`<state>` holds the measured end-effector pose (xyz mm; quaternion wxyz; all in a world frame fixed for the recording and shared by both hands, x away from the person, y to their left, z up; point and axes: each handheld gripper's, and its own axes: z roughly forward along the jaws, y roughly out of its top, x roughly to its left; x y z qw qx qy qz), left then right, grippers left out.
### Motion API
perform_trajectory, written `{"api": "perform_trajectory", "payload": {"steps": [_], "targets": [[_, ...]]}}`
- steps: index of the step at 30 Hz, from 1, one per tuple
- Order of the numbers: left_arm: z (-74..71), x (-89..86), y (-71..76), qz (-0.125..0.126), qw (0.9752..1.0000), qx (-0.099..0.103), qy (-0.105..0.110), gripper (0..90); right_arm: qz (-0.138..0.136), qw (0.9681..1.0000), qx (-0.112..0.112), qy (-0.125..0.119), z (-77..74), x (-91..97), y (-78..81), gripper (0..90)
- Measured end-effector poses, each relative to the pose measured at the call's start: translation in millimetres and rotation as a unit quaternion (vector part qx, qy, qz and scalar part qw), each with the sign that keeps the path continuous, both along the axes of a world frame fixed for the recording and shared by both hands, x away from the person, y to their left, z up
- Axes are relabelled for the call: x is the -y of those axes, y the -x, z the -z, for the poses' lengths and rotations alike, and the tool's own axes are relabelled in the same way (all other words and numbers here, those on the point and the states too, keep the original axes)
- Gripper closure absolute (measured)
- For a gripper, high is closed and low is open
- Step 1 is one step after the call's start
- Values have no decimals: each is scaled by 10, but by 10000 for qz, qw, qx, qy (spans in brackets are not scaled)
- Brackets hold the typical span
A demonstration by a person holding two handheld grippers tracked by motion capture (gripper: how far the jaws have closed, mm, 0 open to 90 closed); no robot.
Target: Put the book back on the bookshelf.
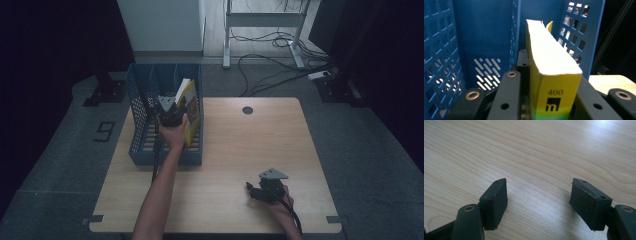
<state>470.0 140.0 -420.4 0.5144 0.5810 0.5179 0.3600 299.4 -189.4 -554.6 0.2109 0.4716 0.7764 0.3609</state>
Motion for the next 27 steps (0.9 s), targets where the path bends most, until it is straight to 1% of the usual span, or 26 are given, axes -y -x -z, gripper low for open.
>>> {"api": "perform_trajectory", "payload": {"steps": [5,9,10,15,16,17,18,22,27], "targets": [[-23,15,-12,-22,10000,88,1,753,-3,10000,4,-3,1,1,0,292],[4,20,-47,-50,10000,60,-19,752,-4,10000,5,-3,1,1,0,292],[39,22,-53,-67,10000,53,-32,752,-7,10000,6,2,1,3,1,292],[66,12,-28,-56,9999,99,-87,750,-8,10000,7,-3,1,4,1,293],[82,-12,-8,-50,9999,113,-43,748,-11,10000,1,2,0,4,2,292],[82,-12,-8,-50,9999,113,-43,745,-11,10000,1,2,0,4,2,292],[96,-37,14,-27,9999,127,26,741,-10,10000,2,2,0,4,2,292],[102,-61,57,0,9999,118,33,727,-10,10000,2,5,0,4,2,292],[90,-76,75,26,9999,110,71,697,-10,10000,2,7,0,3,2,292]]}}
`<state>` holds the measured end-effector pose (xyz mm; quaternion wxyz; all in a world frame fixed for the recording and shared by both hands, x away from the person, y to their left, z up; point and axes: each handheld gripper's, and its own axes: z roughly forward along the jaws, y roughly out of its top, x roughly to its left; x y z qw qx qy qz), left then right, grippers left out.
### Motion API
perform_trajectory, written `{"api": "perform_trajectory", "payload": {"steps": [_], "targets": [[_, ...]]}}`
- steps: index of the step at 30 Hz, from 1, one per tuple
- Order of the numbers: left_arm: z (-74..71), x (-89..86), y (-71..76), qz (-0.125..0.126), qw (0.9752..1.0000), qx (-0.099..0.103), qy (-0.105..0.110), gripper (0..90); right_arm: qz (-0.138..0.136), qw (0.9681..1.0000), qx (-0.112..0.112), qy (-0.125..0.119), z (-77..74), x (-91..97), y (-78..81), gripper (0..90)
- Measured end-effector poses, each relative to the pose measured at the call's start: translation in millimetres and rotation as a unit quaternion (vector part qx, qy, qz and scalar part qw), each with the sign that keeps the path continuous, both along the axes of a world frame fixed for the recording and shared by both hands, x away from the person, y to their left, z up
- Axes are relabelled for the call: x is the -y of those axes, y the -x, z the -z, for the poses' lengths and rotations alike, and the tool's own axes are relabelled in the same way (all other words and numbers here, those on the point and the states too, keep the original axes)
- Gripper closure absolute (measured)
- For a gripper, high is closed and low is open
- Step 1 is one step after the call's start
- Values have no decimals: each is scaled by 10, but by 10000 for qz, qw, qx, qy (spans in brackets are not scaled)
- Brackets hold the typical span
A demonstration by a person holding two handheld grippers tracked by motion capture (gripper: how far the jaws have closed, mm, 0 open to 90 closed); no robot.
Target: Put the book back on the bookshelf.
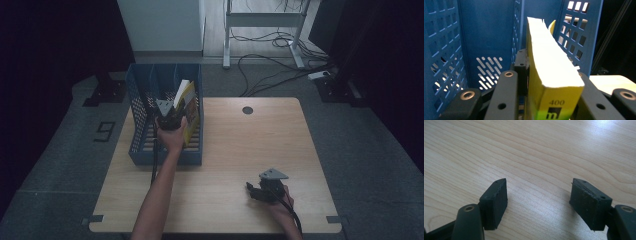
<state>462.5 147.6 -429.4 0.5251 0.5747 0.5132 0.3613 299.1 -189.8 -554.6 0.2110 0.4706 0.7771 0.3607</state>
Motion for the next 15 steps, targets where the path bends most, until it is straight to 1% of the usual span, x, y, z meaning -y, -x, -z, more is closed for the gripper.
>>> {"api": "perform_trajectory", "payload": {"steps": [4,6,7,8,9,12,13,15], "targets": [[5,-16,41,16,10000,22,40,634,0,10000,-1,-2,0,0,0,293],[12,-26,48,25,10000,3,47,620,1,10000,-1,-1,0,0,-1,292],[27,-51,59,62,9999,-59,66,610,2,10000,-1,-2,0,0,-1,292],[27,-51,59,62,9999,-59,66,600,2,10000,-1,-2,0,0,-1,292],[36,-81,80,74,9999,-55,107,593,7,10000,-9,-7,-1,-1,0,292],[39,-106,98,90,9998,-50,144,589,7,10000,-8,-5,-1,-2,0,292],[29,-124,116,104,9998,-24,189,589,8,10000,-9,-5,-1,-2,0,292],[17,-132,124,119,9997,-11,209,589,8,10000,-8,-6,-1,-2,0,292]]}}
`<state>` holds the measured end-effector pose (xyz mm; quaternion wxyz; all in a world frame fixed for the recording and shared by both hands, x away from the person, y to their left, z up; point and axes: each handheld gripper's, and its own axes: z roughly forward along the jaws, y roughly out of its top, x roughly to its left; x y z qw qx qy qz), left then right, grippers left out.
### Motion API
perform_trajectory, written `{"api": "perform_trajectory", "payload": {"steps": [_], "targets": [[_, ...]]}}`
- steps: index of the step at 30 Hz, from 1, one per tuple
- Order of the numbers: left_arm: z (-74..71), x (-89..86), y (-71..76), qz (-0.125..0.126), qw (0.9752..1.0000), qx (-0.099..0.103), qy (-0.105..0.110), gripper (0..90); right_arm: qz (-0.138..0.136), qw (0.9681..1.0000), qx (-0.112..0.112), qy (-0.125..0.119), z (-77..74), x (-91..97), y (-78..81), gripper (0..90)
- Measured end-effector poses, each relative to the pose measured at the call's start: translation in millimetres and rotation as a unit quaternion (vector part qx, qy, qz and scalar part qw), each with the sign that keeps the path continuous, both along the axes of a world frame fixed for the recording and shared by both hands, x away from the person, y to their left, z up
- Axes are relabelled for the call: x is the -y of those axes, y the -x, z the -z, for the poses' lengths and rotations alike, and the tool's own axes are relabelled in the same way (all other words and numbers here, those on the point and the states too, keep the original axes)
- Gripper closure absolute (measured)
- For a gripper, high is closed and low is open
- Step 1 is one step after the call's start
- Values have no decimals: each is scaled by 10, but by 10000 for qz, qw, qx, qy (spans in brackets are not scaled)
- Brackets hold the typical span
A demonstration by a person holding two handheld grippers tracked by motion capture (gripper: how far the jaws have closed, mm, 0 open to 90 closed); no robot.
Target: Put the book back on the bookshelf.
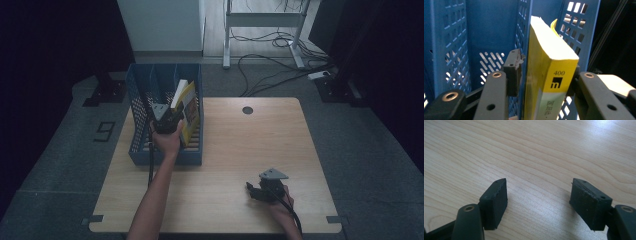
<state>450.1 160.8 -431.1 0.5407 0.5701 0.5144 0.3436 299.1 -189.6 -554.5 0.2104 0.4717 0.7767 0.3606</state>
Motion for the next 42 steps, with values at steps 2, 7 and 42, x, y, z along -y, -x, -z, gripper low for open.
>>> {"api": "perform_trajectory", "payload": {"steps": [2,7,42], "targets": [[-7,-3,3,12,10000,-2,-18,589,0,10000,-1,0,0,0,0,292],[-7,-12,5,25,10000,-43,-11,574,2,10000,-2,0,0,0,-2,292],[37,-168,312,796,9950,-587,117,421,-16,10000,10,18,1,-7,-51,289]]}}
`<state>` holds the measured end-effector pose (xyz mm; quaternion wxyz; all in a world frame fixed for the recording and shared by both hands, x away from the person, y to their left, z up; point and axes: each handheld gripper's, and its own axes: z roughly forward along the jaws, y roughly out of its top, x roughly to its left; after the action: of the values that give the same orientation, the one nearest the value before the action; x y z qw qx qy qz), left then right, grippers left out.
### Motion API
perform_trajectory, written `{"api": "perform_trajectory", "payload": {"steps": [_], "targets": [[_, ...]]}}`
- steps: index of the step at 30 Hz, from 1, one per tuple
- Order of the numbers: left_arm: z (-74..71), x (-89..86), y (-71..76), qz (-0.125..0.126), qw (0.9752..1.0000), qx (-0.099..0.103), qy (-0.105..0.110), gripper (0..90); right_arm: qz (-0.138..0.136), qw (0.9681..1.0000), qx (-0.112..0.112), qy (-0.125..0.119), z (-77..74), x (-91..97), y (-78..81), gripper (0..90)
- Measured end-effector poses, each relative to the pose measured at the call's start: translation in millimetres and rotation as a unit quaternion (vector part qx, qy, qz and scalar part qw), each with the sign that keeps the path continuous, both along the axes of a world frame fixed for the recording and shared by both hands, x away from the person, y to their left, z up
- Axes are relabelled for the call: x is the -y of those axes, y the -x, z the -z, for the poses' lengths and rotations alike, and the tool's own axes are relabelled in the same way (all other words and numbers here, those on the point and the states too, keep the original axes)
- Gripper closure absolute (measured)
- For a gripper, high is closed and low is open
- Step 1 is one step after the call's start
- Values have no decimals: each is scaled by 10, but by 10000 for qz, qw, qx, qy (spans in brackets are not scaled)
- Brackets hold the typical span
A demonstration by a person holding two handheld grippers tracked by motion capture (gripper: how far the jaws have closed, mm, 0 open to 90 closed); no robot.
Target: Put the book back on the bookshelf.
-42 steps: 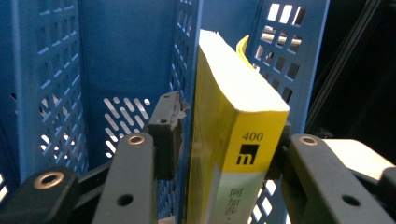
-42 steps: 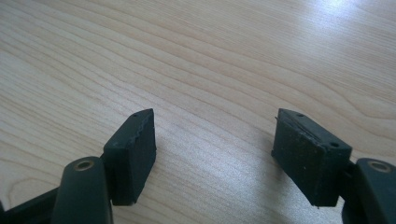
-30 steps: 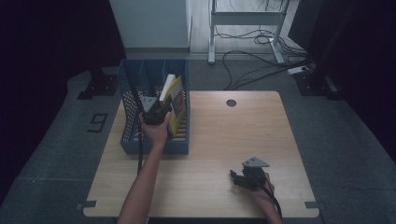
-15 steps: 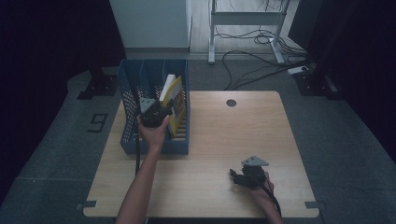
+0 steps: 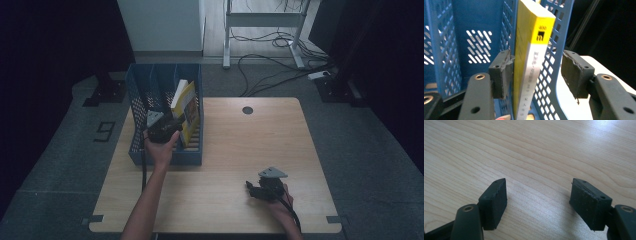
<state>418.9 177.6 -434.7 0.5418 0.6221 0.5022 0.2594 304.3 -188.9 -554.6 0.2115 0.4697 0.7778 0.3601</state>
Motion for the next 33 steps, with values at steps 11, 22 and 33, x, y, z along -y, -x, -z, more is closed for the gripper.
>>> {"api": "perform_trajectory", "payload": {"steps": [11,22,33], "targets": [[7,-64,233,275,9996,-42,-44,418,23,10000,-2,-2,0,0,0,289],[27,-117,532,578,9983,-65,-71,417,25,10000,-2,-5,0,0,0,289],[207,-152,837,1096,9933,-355,-52,412,20,10000,-2,-2,0,1,0,289]]}}
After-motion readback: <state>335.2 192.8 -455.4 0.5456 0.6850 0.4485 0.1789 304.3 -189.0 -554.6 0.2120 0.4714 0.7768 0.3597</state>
